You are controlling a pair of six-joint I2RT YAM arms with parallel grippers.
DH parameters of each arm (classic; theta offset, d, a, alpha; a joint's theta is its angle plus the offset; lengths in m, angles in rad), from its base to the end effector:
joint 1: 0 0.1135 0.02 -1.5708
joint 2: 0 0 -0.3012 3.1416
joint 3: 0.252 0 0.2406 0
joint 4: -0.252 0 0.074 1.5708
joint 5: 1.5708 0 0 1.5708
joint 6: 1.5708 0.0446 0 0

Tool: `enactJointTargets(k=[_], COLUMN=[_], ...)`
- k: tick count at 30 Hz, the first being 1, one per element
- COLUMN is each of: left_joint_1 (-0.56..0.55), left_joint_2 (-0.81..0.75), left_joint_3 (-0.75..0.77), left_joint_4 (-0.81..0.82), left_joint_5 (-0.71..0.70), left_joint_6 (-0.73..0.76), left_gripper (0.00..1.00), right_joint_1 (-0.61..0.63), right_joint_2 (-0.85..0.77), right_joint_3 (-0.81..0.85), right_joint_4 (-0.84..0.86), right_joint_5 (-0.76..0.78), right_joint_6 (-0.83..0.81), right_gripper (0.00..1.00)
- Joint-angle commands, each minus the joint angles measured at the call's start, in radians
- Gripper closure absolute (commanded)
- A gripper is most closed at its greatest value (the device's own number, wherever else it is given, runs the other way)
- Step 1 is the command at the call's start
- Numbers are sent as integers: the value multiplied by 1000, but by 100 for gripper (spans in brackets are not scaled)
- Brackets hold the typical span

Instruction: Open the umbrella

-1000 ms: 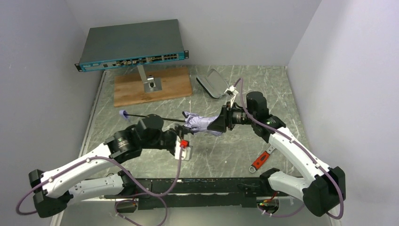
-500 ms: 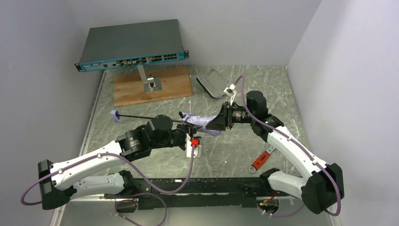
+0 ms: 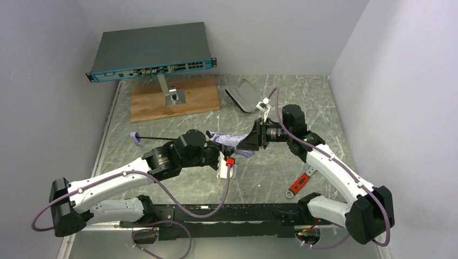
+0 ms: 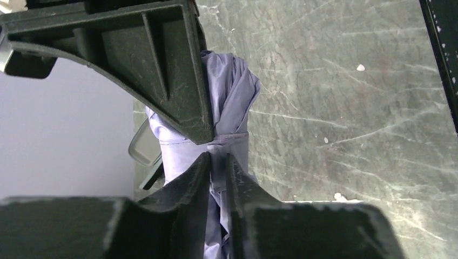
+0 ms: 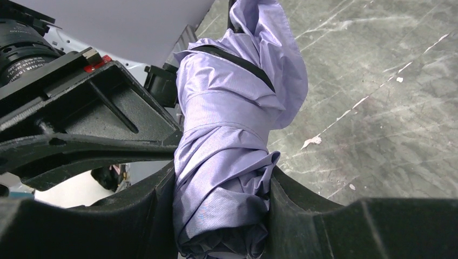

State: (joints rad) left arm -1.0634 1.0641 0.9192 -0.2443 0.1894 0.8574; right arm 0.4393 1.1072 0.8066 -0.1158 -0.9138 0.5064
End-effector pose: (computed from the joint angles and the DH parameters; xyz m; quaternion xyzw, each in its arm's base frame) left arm 0.1006 -0.1981 0.3579 0.7077 0.4307 -0.1351 0.5435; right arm 0.1825 0.1248 0.3303 -0.2154 0.7597 0.5522 0.2676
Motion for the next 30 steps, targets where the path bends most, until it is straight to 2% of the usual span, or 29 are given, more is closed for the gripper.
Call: enactJointTargets(k=[1, 4, 12, 21, 22, 23, 24, 25, 27, 30], left_joint_1=[-2, -20, -40, -24, -23, -19, -15, -6, 31, 126], left_joint_2=[23, 13, 37, 18, 10, 3, -1, -3, -1, -1], left_joint_3=[-1, -12, -12, 17, 29, 52, 79, 114, 187, 268], left_joint_4=[-54, -59, -196, -289, -294, -313, -342, -378, -458, -501], left_joint_5=[55, 72, 239, 299, 298, 300, 301, 314, 366, 412], left_joint_6=[32, 45, 78, 89, 60, 36, 16, 4, -18, -117], left_gripper=[87, 100, 100, 99, 81, 51, 28, 18, 11, 10], right_joint_1=[-3, -7, -44, -50, -50, -51, -50, -51, -51, -50], right_joint_2=[-6, 4, 33, 29, 28, 26, 22, 18, 9, -13], right_joint_3=[78, 82, 114, 119, 122, 125, 127, 128, 118, 94], right_joint_4=[77, 73, 163, 203, 179, 148, 126, 85, 60, 70], right_joint_5=[-42, -25, -49, -84, -81, -78, -71, -60, -47, -43], right_joint_6=[-1, 11, 95, 133, 114, 83, 45, 15, -16, -11], right_gripper=[100, 100, 100, 100, 100, 100, 100, 100, 100, 100])
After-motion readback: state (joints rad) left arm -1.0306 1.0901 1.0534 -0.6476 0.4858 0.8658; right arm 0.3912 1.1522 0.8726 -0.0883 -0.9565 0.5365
